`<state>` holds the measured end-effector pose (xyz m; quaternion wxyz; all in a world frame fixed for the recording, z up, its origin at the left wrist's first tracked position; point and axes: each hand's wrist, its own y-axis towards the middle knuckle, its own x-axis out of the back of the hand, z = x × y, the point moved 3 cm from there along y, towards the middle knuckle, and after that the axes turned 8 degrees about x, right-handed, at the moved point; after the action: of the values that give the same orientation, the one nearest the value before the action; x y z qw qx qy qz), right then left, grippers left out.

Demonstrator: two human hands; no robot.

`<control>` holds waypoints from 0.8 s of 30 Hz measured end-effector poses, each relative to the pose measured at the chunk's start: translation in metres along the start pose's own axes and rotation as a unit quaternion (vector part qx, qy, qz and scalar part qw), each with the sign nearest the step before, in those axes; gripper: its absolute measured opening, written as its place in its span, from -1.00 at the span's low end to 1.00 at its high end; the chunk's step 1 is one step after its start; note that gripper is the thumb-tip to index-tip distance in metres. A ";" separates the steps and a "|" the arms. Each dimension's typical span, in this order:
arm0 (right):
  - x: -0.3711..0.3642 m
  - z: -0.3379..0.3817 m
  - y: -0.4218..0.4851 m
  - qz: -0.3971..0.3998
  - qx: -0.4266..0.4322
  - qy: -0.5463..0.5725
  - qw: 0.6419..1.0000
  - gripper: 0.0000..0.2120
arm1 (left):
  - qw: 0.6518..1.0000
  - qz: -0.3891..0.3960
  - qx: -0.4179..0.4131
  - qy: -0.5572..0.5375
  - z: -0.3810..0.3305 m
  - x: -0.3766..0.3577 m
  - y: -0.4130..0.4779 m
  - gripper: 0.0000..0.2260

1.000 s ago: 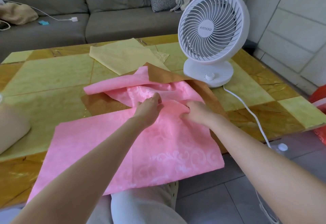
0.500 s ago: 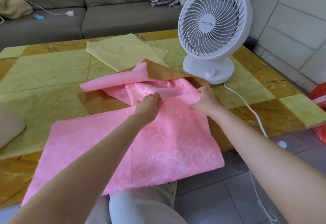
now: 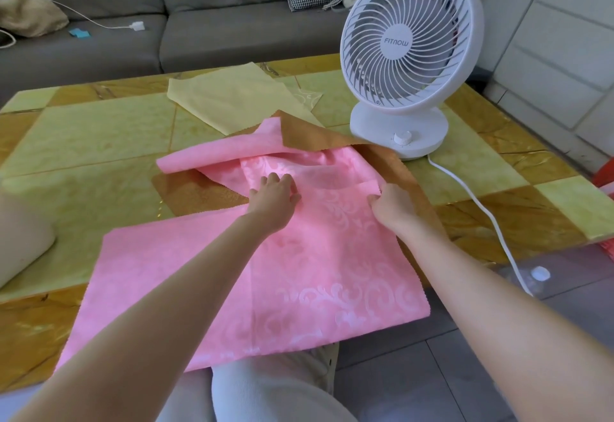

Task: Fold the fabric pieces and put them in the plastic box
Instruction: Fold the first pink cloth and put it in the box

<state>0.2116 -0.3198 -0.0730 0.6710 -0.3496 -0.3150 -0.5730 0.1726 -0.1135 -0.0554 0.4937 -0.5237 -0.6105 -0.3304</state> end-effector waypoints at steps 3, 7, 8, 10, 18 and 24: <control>-0.003 -0.001 -0.002 -0.004 0.002 0.002 1.000 -0.58 | 0.999 0.002 0.007 0.051 0.006 -0.002 0.002 -0.73; -0.006 0.002 -0.003 0.009 0.022 -0.012 1.000 -0.56 | 0.999 -0.005 -0.001 0.035 0.009 -0.003 0.003 -0.77; -0.006 0.003 -0.003 0.012 0.026 -0.016 0.999 -0.56 | 1.000 -0.009 -0.004 0.027 0.009 -0.002 0.002 -0.79; -0.006 0.006 -0.003 0.014 0.032 -0.028 0.999 -0.58 | 1.000 -0.009 -0.008 0.015 0.009 0.000 0.002 -0.81; -0.004 0.009 -0.003 -0.004 0.043 -0.056 0.998 -0.65 | 1.000 0.010 0.000 0.023 0.012 0.000 0.002 -0.80; -0.004 0.011 -0.002 -0.009 0.074 -0.087 0.993 -0.65 | 0.998 -0.006 -0.012 0.068 0.012 0.000 0.005 -0.84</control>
<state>0.2092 -0.3085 -0.0694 0.6599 -0.3440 -0.4171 -0.5217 0.1741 -0.1010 -0.0597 0.5261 -0.5025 -0.5743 -0.3755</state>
